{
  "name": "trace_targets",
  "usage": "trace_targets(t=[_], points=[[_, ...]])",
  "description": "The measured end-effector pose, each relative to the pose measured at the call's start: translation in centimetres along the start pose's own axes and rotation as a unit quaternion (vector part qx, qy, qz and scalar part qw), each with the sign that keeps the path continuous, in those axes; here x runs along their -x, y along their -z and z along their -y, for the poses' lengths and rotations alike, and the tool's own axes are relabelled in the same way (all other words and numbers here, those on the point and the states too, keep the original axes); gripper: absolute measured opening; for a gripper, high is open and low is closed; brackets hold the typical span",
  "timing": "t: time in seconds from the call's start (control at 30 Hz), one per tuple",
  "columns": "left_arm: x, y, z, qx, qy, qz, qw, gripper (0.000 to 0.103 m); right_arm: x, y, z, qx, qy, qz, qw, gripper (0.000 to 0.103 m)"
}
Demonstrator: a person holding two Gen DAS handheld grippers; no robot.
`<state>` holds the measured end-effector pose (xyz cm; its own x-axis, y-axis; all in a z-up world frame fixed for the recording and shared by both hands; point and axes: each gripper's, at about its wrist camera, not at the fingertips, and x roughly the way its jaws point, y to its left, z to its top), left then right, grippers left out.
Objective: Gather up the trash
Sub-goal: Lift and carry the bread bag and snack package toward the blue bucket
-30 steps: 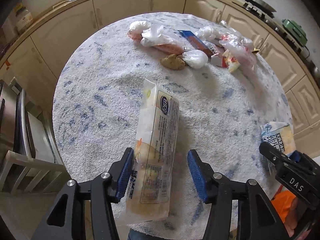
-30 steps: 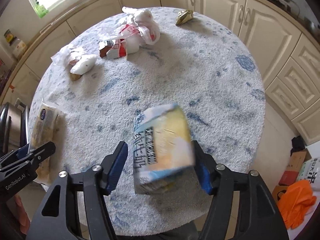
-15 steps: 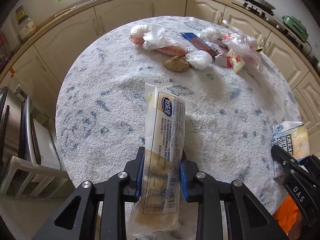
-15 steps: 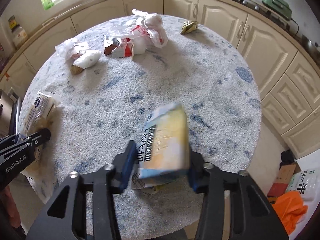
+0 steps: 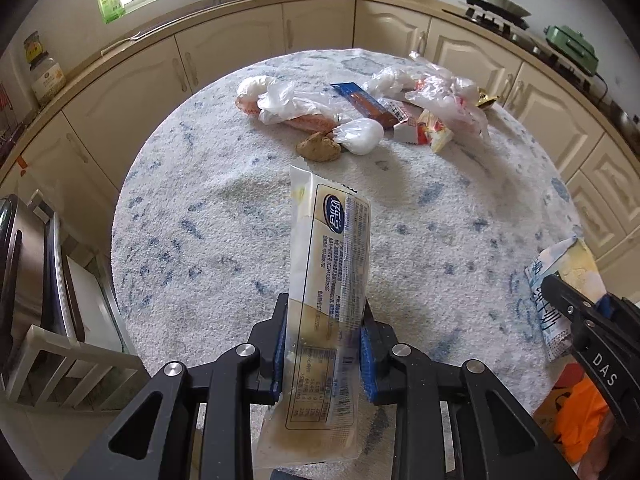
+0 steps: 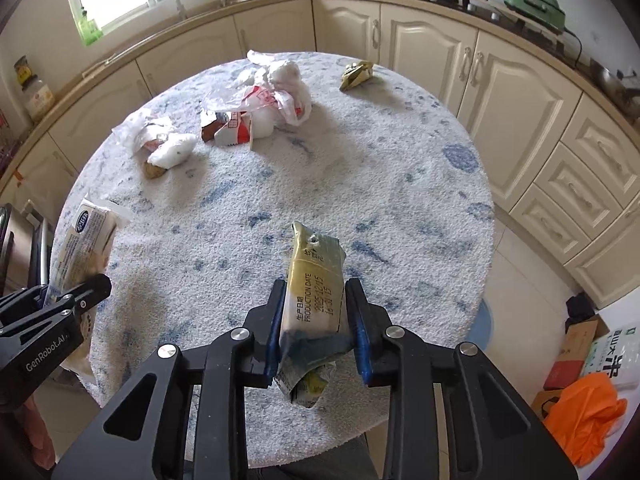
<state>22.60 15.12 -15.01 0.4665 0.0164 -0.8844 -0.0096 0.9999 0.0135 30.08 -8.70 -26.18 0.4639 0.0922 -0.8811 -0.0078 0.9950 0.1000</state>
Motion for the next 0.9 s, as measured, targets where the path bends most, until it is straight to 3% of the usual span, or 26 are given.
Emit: trace_targets(t=[0.47, 0.63, 0.77, 0.9], points=[[1.5, -0.7, 3.1, -0.038, -0.01, 0.024, 0.9989, 0.026, 1.7, 0.0, 3.5, -0.043, 0.007, 0.019, 0.999, 0.029], [2.0, -1.1, 5.7, -0.066, 0.006, 0.031, 0.9973, 0.026, 2.5, 0.0, 6.5, -0.077, 0.026, 0.03, 0.996, 0.029], [2.1, -1.5, 8.0, -0.085, 0.048, 0.026, 0.9949, 0.026, 3.6, 0.3, 9.9, -0.112, 0.042, 0.04, 0.992, 0.029], [2.2, -1.9, 11.0, -0.115, 0.057, 0.031, 0.9913, 0.026, 4.5, 0.8, 13.5, -0.146, 0.063, 0.046, 0.986, 0.029]])
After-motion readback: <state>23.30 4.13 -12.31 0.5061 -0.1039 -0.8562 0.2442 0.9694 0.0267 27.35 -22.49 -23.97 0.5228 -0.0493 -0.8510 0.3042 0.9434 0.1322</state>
